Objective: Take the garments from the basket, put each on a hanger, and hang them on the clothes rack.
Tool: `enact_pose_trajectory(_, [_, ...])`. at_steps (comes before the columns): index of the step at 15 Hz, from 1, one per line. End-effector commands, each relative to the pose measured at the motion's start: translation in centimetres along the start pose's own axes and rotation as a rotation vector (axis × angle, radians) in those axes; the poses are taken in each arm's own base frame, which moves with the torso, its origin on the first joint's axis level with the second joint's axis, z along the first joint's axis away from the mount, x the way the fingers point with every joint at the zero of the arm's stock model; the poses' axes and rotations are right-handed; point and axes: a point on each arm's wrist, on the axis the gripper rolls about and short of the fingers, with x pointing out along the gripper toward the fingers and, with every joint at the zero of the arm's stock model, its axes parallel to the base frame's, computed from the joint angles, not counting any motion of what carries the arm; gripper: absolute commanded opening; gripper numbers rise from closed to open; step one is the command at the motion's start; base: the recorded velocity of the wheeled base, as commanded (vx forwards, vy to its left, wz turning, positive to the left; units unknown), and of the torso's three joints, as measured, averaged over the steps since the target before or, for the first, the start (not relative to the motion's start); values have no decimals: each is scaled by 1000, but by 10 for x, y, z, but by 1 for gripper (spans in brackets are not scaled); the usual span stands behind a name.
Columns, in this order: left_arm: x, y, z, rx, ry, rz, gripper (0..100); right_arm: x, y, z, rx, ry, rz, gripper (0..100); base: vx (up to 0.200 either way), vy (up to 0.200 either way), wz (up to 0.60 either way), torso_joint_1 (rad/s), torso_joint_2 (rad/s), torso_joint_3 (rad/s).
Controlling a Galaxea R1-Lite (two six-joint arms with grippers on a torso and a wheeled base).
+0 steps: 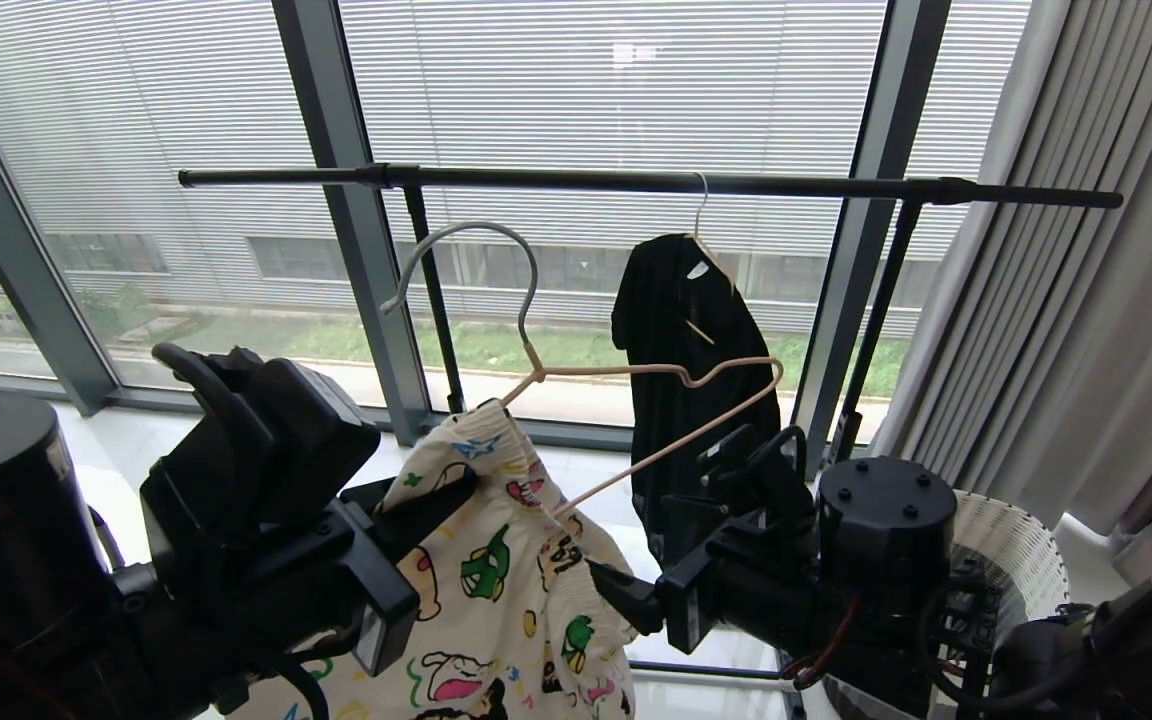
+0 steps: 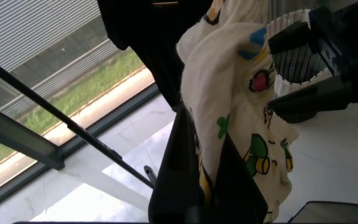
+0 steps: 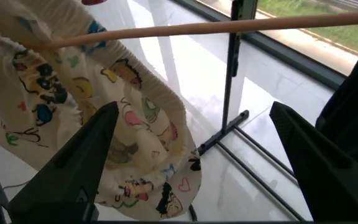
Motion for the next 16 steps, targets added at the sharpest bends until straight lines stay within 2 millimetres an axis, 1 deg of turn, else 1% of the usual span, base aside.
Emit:
enact_pose_trajectory(1, [0, 0, 0, 0, -1, 1, 0, 7, 5, -12, -4, 38, 15, 100, 0, 0, 0, 0, 0, 0])
enact_pose_trajectory(3, [0, 1, 2, -1, -6, 3, 0, 6, 12, -17, -13, 55, 30, 100, 0, 0, 0, 0, 0, 0])
enact_pose_trajectory(4, [0, 1, 4, -3, -12, 5, 0, 9, 11, -22, -15, 70, 10, 100, 0, 0, 0, 0, 0, 0])
enact_pose_trajectory(5, [0, 1, 4, -3, -13, 7, 0, 13, 9, -29, -22, 85, -36, 100, 0, 0, 0, 0, 0, 0])
enact_pose_trajectory(7, [0, 4, 4, -10, -13, 20, 0, 17, 0, -34, -24, 86, -157, 100, 0, 0, 0, 0, 0, 0])
enact_pose_trajectory(9, [0, 8, 2, -18, 0, 51, 0, 15, -15, -31, -15, 75, -225, 100, 0, 0, 0, 0, 0, 0])
enact_pose_trajectory(10, [0, 11, 1, -24, 5, 68, 0, 14, -32, -27, -17, 63, -276, 100, 0, 0, 0, 0, 0, 0])
enact_pose_trajectory(12, [-2, 14, -4, -28, 20, 86, 0, 9, -57, -19, -27, 45, -353, 100, 0, 0, 0, 0, 0, 0])
enact_pose_trajectory(14, [-8, 12, -11, -27, 33, 82, 0, 5, -79, -8, -18, 6, -420, 100, 0, 0, 0, 0, 0, 0])
enact_pose_trajectory(16, [-13, 10, -17, -24, 47, 73, 0, 2, -91, 1, -14, -26, -456, 100, 0, 0, 0, 0, 0, 0])
